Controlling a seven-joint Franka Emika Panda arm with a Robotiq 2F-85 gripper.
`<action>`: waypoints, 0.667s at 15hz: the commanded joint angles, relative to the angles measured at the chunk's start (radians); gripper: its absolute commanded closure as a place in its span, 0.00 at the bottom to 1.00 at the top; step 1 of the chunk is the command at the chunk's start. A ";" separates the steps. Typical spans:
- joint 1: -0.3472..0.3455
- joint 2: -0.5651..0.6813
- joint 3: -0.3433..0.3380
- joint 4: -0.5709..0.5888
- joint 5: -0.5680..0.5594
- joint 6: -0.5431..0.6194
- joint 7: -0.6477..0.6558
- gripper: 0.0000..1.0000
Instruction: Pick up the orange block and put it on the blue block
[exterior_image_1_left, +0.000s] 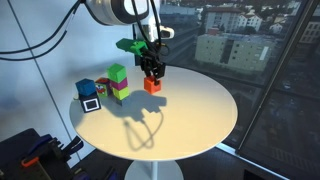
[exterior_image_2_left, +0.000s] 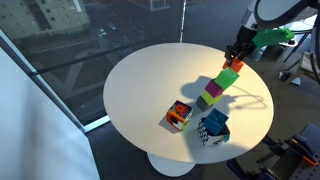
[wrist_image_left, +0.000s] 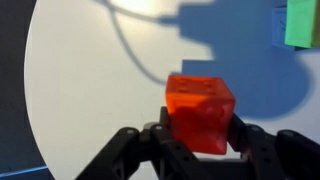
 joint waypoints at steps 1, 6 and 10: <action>-0.005 -0.115 0.014 -0.038 -0.019 -0.080 0.008 0.71; -0.010 -0.234 0.029 -0.067 0.001 -0.159 -0.023 0.71; -0.008 -0.330 0.037 -0.099 0.017 -0.213 -0.058 0.71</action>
